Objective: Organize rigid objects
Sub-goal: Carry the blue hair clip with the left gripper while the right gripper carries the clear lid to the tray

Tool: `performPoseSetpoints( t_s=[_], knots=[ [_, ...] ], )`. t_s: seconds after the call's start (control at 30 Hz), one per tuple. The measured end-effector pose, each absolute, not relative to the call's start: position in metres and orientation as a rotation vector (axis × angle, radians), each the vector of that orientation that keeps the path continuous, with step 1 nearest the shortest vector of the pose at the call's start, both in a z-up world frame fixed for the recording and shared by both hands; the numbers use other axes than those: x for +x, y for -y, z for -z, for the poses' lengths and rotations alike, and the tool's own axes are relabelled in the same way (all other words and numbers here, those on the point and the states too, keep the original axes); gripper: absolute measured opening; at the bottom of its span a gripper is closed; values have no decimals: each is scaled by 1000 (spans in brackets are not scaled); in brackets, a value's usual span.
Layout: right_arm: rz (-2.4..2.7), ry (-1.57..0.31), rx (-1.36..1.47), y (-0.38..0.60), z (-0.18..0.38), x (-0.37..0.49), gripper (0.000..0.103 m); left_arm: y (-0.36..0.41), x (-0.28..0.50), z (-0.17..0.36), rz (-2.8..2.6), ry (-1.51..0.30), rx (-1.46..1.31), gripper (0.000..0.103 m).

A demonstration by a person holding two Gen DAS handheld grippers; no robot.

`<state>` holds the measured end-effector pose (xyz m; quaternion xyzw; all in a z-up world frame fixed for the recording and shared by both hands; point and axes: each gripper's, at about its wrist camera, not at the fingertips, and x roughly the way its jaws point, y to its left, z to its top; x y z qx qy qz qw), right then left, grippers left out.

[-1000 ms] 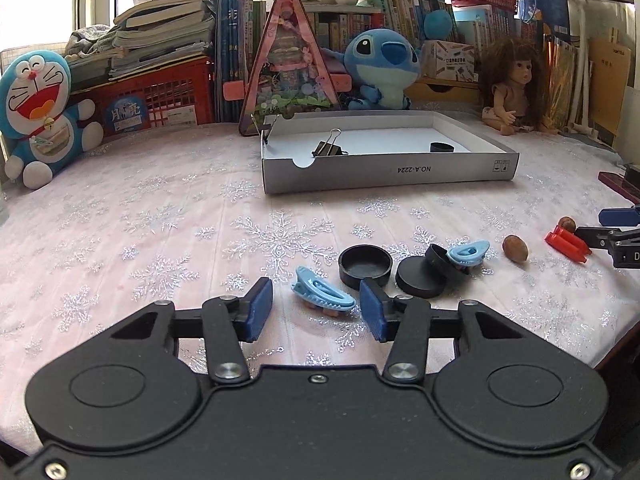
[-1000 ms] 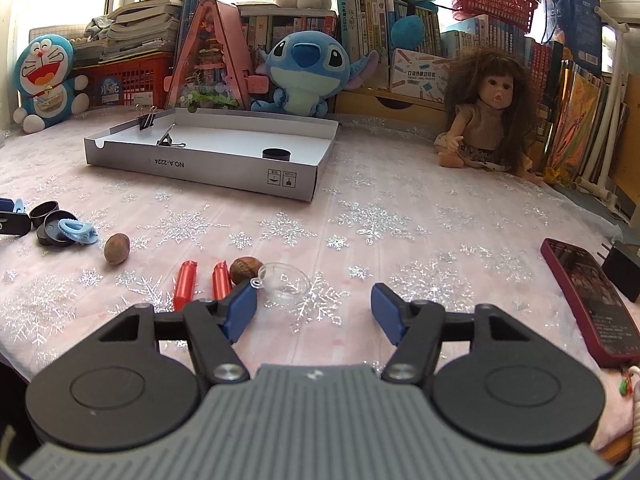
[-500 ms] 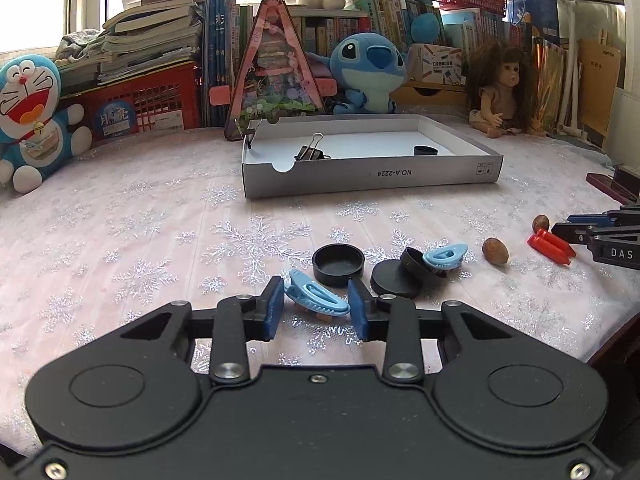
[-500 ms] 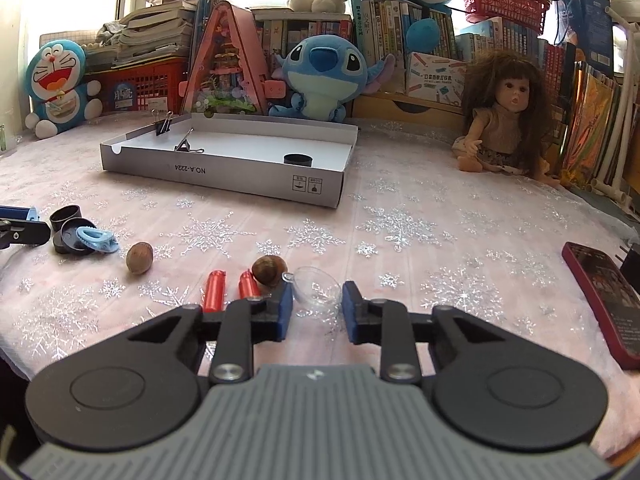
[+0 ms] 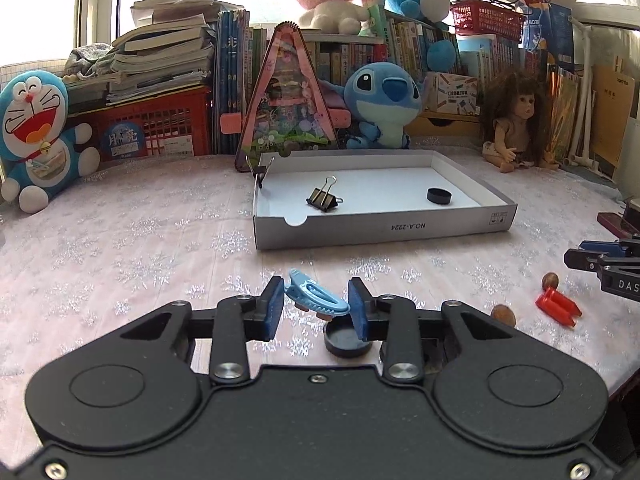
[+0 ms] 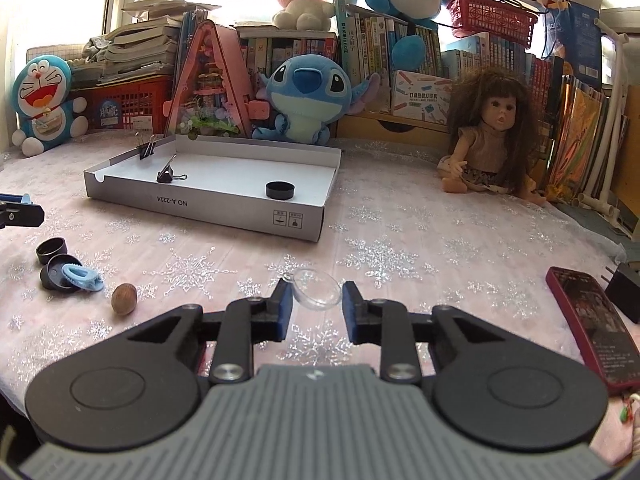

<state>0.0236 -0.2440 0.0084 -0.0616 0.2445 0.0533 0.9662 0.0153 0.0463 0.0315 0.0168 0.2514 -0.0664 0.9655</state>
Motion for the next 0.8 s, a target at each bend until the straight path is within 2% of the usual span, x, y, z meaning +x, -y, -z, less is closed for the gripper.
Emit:
performPoseSetpoints(
  t_s=[0.27,0.8],
  knots=[
    [-88,-491,-94,248,-25,46,32,-42,48,-58,126,-480,23,33],
    [-111,-487,-64,238,-46,98,32,-12,111,-72,160,-451,3,33]
  ],
)
